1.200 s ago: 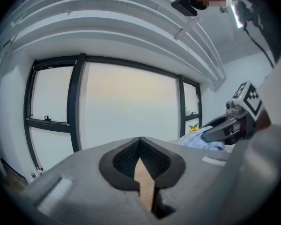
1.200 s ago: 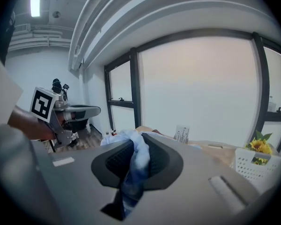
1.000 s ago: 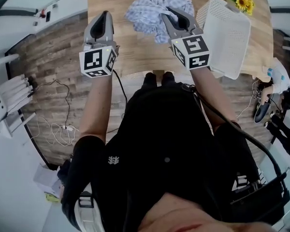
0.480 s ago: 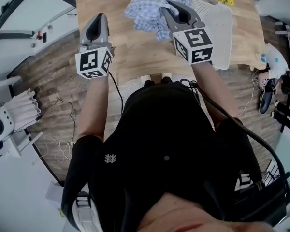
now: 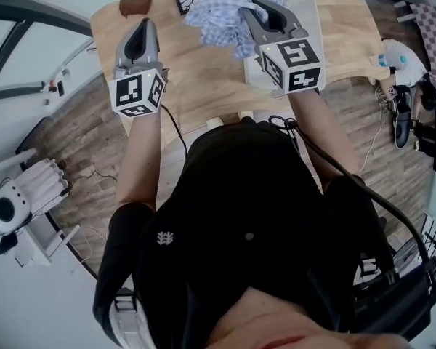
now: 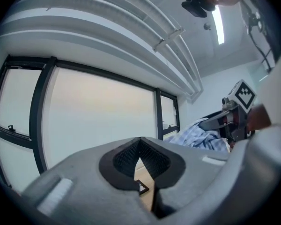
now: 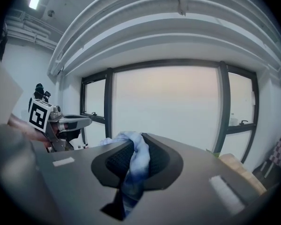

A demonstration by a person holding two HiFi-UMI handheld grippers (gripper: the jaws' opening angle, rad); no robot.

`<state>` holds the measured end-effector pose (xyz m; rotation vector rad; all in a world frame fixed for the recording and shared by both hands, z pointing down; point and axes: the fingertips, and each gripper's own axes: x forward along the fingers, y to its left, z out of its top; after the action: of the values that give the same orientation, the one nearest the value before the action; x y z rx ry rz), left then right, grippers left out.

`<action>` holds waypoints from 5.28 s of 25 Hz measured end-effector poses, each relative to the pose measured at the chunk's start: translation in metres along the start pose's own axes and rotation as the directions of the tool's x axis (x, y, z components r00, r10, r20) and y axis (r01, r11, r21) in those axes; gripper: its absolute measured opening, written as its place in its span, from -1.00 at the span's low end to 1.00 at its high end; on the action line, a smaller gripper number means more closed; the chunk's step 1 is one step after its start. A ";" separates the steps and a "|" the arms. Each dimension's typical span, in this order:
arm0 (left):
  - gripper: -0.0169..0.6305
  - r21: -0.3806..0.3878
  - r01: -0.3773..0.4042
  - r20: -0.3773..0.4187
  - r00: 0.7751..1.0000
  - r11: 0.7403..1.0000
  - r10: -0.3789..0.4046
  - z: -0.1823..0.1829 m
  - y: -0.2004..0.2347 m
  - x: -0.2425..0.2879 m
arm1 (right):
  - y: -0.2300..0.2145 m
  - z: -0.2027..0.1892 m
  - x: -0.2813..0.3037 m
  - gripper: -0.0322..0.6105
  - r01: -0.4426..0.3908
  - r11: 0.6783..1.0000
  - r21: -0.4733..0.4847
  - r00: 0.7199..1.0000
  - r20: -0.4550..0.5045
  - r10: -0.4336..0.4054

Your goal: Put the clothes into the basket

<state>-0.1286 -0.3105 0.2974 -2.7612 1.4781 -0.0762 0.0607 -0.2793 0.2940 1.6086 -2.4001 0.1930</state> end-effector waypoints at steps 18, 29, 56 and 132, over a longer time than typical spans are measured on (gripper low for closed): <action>-0.95 0.018 0.181 0.024 0.983 0.983 -0.182 0.019 -0.119 0.069 | -0.112 -0.025 -0.094 -0.77 0.200 0.977 0.069 0.980 0.007 -0.201; -0.95 0.006 0.218 0.002 0.976 0.976 -0.218 0.006 -0.145 0.086 | -0.134 -0.053 -0.103 -0.77 0.225 0.969 0.104 0.974 -0.036 -0.222; -0.95 -0.063 0.193 -0.169 0.965 0.979 -0.201 -0.100 -0.133 0.105 | -0.132 -0.163 -0.041 -0.76 0.143 0.965 0.217 0.972 -0.212 -0.097; -0.95 -0.012 0.097 0.044 0.994 0.995 -0.097 0.032 -0.075 0.021 | -0.116 -0.040 -0.087 -0.91 0.212 0.973 0.088 0.976 0.036 -0.216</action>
<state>-0.0530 -0.2866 0.2686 -2.8254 1.3394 -0.0066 0.2039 -0.2366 0.3054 1.9144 -2.2556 0.2220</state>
